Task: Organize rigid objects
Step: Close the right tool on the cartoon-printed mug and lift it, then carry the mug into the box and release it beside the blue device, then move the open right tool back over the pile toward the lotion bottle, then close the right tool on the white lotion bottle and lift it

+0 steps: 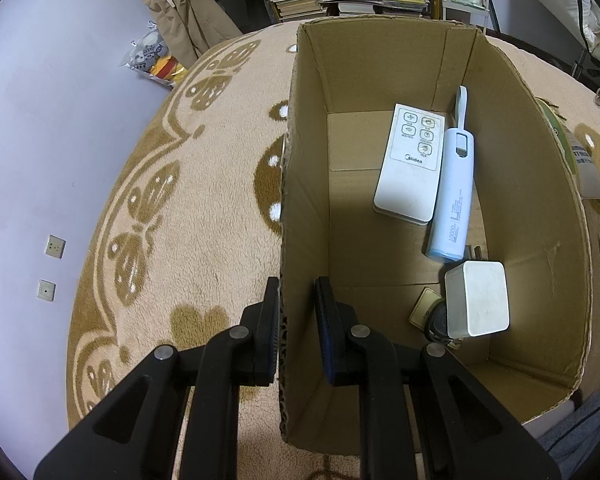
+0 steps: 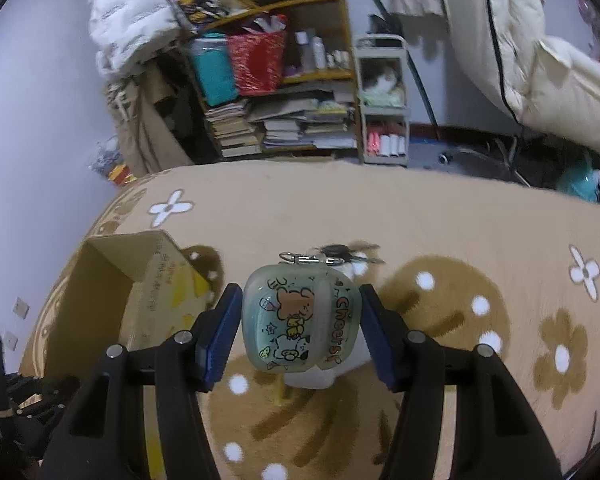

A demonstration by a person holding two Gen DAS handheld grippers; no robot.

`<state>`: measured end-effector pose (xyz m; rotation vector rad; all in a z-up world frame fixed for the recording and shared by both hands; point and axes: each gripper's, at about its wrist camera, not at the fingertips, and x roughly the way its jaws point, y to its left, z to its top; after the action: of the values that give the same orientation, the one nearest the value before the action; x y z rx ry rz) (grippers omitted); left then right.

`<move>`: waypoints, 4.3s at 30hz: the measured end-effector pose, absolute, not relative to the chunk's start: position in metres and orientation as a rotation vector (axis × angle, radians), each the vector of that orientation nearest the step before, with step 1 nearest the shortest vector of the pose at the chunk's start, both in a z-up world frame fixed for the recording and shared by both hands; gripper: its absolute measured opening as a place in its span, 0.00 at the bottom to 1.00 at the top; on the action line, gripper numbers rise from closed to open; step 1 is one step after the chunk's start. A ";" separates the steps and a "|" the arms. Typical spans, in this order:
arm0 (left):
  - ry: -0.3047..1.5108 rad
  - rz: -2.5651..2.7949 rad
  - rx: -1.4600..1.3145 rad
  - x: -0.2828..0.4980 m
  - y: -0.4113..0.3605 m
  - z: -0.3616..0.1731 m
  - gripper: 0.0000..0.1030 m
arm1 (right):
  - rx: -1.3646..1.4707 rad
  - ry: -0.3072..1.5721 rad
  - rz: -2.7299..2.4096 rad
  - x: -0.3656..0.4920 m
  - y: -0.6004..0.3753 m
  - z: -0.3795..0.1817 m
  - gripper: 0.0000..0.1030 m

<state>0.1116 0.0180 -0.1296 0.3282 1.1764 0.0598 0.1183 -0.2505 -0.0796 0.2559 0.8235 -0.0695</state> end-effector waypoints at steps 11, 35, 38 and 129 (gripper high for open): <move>1.177 0.059 0.327 0.111 0.018 -0.130 0.17 | 0.228 0.778 0.061 0.111 -0.204 -0.055 0.61; 1.180 0.053 0.315 0.111 0.017 -0.127 0.17 | 0.103 0.818 0.283 0.098 -0.117 -0.071 0.61; 1.179 0.053 0.317 0.110 0.017 -0.127 0.17 | 0.110 0.834 0.295 0.100 -0.116 -0.078 0.61; 1.186 0.050 0.313 0.110 0.018 -0.127 0.17 | 0.173 1.030 -0.191 0.143 -0.254 -0.172 0.89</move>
<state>0.1103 0.0185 -0.1269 0.3132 1.1859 0.0496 0.1429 -0.2543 -0.1721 0.1732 1.0304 -0.1912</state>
